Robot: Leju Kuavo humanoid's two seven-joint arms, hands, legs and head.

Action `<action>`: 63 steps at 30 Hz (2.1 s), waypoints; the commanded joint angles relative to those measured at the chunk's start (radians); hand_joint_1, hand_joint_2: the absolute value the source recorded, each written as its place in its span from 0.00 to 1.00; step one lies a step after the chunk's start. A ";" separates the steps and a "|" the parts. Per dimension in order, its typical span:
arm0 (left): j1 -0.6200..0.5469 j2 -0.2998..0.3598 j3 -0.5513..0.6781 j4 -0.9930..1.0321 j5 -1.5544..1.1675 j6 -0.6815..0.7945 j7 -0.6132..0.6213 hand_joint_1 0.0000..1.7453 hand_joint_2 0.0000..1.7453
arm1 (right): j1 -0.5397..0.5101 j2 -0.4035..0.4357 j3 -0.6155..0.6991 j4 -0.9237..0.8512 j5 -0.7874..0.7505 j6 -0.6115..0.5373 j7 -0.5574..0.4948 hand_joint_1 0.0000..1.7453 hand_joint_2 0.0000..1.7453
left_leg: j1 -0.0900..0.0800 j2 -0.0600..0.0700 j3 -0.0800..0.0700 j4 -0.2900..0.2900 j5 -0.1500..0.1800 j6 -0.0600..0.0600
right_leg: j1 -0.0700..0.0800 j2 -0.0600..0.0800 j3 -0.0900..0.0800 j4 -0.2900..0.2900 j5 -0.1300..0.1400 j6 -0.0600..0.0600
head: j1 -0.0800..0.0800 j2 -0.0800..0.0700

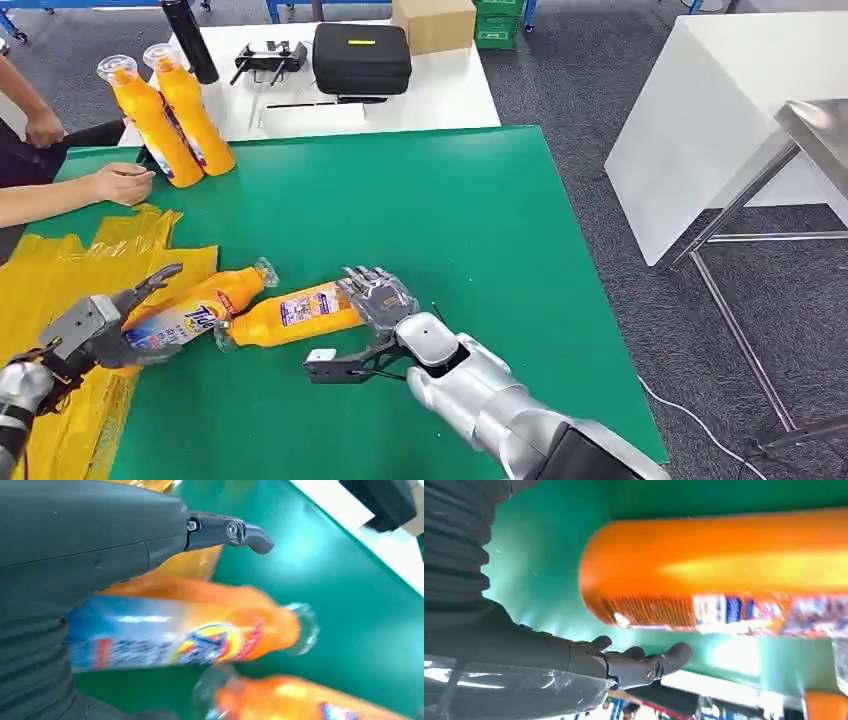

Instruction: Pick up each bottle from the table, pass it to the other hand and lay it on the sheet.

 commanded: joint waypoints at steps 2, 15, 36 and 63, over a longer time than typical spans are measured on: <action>0.114 0.043 0.023 -0.143 0.009 -0.008 0.028 0.00 1.00 | -0.004 -0.005 -0.023 -0.040 0.007 0.003 -0.010 0.00 1.00 | 0.001 -0.002 0.002 0.002 -0.002 -0.002 | 0.001 -0.001 0.003 0.001 -0.003 -0.001 | 0.000 0.000; 0.208 0.004 0.118 -0.292 0.215 -0.181 -0.116 0.00 1.00 | -0.015 0.006 -0.033 -0.031 0.013 0.041 -0.047 0.00 1.00 | 0.000 0.000 0.002 0.001 -0.001 -0.002 | 0.000 0.001 0.002 0.000 0.000 -0.003 | 0.000 0.000; 0.256 0.000 0.166 -0.357 0.261 -0.242 -0.122 0.00 1.00 | -0.014 0.013 -0.030 -0.030 0.018 0.050 -0.051 0.00 1.00 | 0.001 -0.002 0.002 0.000 -0.001 -0.002 | 0.000 -0.001 0.003 0.000 -0.001 -0.003 | 0.000 0.000; 0.291 -0.011 0.199 -0.396 0.272 -0.259 -0.122 0.00 1.00 | -0.016 0.004 -0.038 -0.036 0.018 0.047 -0.045 0.00 1.00 | 0.001 -0.002 0.002 0.001 -0.001 -0.002 | 0.001 -0.002 0.003 0.000 -0.001 -0.003 | 0.000 0.000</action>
